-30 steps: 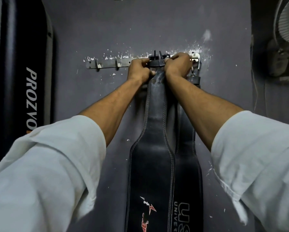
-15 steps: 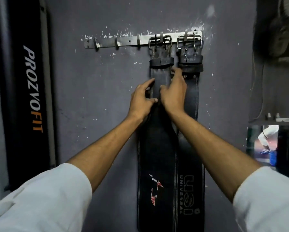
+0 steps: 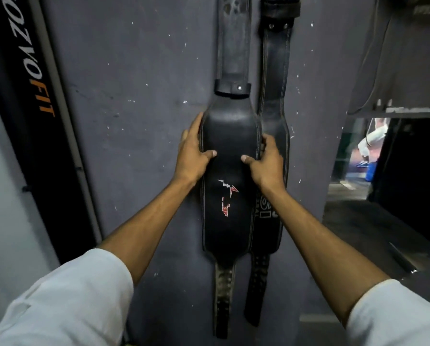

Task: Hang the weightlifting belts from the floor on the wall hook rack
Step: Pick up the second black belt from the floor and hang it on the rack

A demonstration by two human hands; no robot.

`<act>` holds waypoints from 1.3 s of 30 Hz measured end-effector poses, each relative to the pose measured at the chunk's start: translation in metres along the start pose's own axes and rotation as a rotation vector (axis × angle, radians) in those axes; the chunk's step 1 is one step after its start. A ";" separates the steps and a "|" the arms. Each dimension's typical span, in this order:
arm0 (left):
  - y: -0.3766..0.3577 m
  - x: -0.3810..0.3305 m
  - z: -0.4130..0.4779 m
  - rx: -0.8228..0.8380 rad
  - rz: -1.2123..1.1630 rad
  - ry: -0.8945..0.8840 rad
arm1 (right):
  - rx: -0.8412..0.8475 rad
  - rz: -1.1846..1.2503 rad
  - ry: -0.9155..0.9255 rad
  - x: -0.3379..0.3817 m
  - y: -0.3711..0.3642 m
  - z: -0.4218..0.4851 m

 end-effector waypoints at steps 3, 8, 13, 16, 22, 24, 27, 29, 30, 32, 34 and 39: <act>-0.010 0.031 -0.051 -0.015 0.006 0.092 | -0.018 -0.131 -0.059 -0.040 -0.002 -0.038; -0.019 0.074 -0.137 -0.014 0.055 0.240 | -0.007 -0.205 -0.125 -0.099 -0.003 -0.107; -0.039 0.133 -0.274 0.081 0.125 0.437 | 0.225 -0.172 -0.234 -0.185 -0.015 -0.212; -0.052 0.154 -0.354 0.164 0.123 0.553 | 0.329 -0.213 -0.269 -0.228 -0.016 -0.285; -0.067 0.188 -0.494 0.316 0.142 0.793 | 0.573 -0.311 -0.428 -0.289 -0.008 -0.420; -0.072 0.205 -0.540 0.370 0.140 0.861 | 0.658 -0.331 -0.493 -0.311 -0.008 -0.463; -0.081 0.238 -0.613 0.462 0.103 0.967 | 0.723 -0.348 -0.642 -0.350 -0.006 -0.526; -0.088 0.260 -0.665 0.525 0.107 1.004 | 0.784 -0.376 -0.738 -0.379 -0.003 -0.569; -0.092 0.270 -0.690 0.543 0.108 1.024 | 0.807 -0.389 -0.774 -0.395 -0.002 -0.590; -0.105 0.293 -0.739 0.590 0.080 1.090 | 0.828 -0.408 -0.836 -0.431 0.001 -0.634; -0.121 0.311 -0.773 0.665 0.064 1.110 | 0.841 -0.421 -0.879 -0.463 0.002 -0.669; -0.171 0.375 -0.845 0.786 0.104 1.136 | 0.867 -0.491 -0.956 -0.559 -0.003 -0.752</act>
Point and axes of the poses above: each hand's wrist, its own z-axis towards the middle knuckle, its own y-axis out of the back of the hand, x = y × z, the point moved 4 cm from there along z, towards the middle knuckle, and after that the axes turned 1 degree about x, right-handed, at the moved point
